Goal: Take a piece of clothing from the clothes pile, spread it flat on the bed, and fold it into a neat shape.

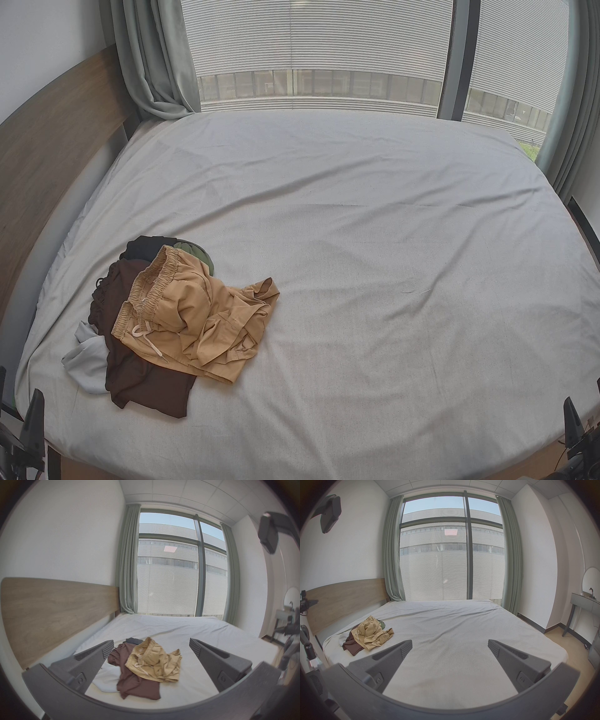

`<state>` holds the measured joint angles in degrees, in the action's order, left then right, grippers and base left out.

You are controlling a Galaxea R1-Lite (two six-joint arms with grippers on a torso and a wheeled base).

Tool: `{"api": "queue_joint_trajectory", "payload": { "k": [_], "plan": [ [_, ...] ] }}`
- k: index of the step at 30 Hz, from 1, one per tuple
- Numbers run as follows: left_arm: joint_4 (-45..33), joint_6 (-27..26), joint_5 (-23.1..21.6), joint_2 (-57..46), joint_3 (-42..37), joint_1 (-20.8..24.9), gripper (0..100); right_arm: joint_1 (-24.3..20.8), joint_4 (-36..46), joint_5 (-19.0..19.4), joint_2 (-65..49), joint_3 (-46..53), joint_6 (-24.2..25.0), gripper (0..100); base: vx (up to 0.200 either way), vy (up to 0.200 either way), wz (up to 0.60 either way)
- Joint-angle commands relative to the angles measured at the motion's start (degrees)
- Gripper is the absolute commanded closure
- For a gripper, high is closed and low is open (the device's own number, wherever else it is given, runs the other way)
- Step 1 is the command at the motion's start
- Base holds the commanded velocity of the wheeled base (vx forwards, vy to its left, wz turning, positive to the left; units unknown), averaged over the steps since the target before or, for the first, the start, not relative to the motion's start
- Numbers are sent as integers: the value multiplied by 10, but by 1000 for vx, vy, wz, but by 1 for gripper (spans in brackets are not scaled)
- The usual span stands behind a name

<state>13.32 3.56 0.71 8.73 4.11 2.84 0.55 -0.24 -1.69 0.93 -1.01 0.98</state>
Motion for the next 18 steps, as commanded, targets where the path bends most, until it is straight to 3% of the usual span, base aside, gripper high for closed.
{"api": "queue_joint_trajectory", "payload": {
  "k": [1, 7, 18],
  "plan": [
    [3, 36, -3, 92, 47, 33, 0, -1, 0, 1, -2, 10, -1, 0, 0, 0, 0],
    [9, 80, -11, 181, 79, 52, 0, -1, 0, 10, -2, 10, -8, 0, 0, 0, 0],
    [51, 109, -28, 346, 159, 52, 0, -1, 0, 10, -2, 10, -7, 0, 0, 0, 0]
  ]
}}
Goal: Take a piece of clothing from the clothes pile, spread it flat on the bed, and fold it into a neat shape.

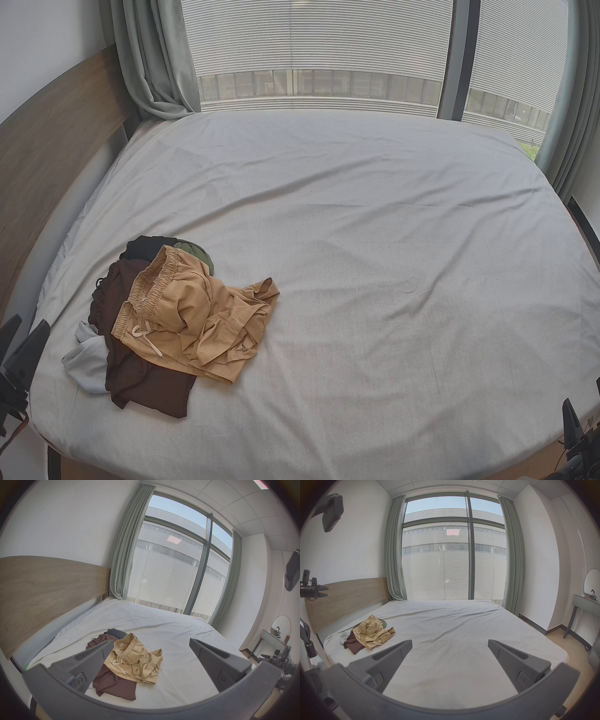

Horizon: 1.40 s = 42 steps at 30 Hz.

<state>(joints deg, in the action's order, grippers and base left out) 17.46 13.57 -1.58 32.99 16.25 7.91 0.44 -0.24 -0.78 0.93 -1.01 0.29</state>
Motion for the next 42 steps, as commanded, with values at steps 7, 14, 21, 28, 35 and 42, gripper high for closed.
{"api": "queue_joint_trajectory", "payload": {
  "k": [7, 14, 21, 28, 35, 42],
  "plan": [
    [11, 7, -27, 174, 94, 1, 0, 0, -1, 1, -2, 10, 0, 0, 0, 0, 0],
    [11, -4, -43, 255, 172, 2, 0, 0, 0, 1, -2, 10, 0, 0, 0, 0, 0],
    [14, -8, -74, 306, 202, -4, 0, 0, 0, 1, -2, 10, 0, 0, 0, 0, 0],
    [58, -6, -102, 350, 200, -31, 0, 0, 0, 1, -2, 10, 0, 0, 0, 0, 0],
    [60, -4, -173, 398, 200, -90, 0, 0, 0, 1, -2, 10, 0, 0, 0, 0, 0],
    [82, 17, -244, 459, 199, -128, 0, 0, 0, 1, -2, 10, 0, 0, 0, 0, 0]
  ]
}}
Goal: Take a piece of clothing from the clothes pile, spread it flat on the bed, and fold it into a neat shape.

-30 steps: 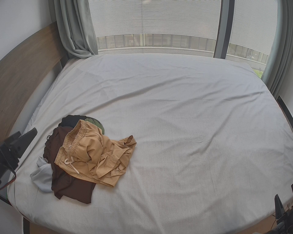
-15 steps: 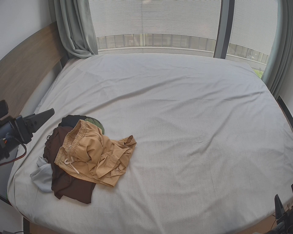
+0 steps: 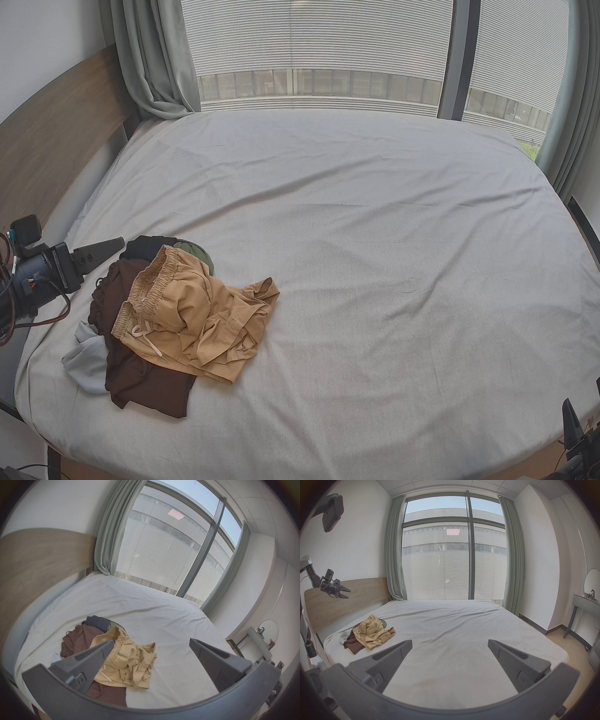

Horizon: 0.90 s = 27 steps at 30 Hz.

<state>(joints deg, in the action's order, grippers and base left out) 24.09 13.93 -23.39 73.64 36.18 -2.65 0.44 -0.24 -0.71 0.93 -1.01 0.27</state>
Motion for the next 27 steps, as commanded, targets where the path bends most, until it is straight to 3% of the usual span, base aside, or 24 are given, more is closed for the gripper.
{"api": "queue_joint_trajectory", "payload": {
  "k": [1, 14, 27],
  "plan": [
    [21, 15, -31, 58, -1, -25, 0, 0, 0, 0, -2, 10, 0, 0, 0, 0, 0],
    [134, 62, -43, 178, -5, -37, 0, 0, 0, 0, -2, 10, 0, 0, 0, 0, 0],
    [202, 70, -59, 255, -6, -54, 0, 0, 0, 0, -2, 10, 0, 0, 0, 0, 0]
  ]
}}
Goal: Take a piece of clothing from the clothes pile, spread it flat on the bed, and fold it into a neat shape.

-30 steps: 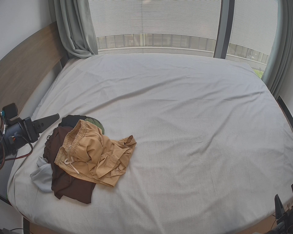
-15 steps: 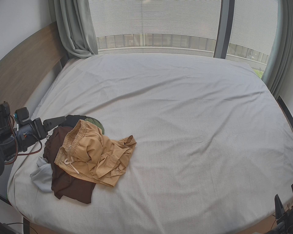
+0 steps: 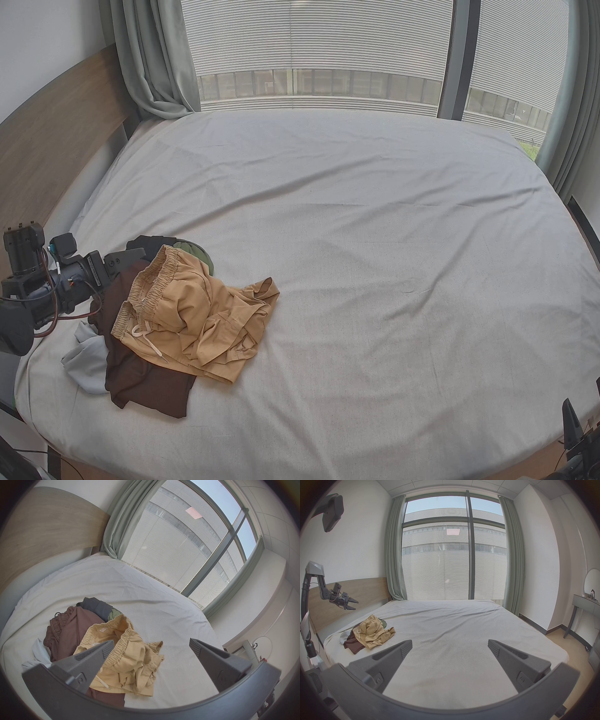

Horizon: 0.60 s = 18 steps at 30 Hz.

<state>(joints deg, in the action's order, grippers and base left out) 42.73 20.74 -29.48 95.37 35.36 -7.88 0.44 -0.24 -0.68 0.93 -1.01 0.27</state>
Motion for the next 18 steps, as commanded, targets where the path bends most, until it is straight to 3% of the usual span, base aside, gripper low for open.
{"api": "queue_joint_trajectory", "payload": {
  "k": [1, 7, 18],
  "plan": [
    [22, 2, 3, 45, 3, -1, 0, 0, 0, 0, -2, 10, 0, 0, 0, 0, 0],
    [68, 2, 6, 112, 20, 8, 0, 0, -1, 0, -2, 10, 0, 0, 0, 0, 0],
    [61, 16, 6, 152, 78, 9, 0, 0, 0, 0, -2, 10, 0, 0, 0, 0, 0]
  ]
}}
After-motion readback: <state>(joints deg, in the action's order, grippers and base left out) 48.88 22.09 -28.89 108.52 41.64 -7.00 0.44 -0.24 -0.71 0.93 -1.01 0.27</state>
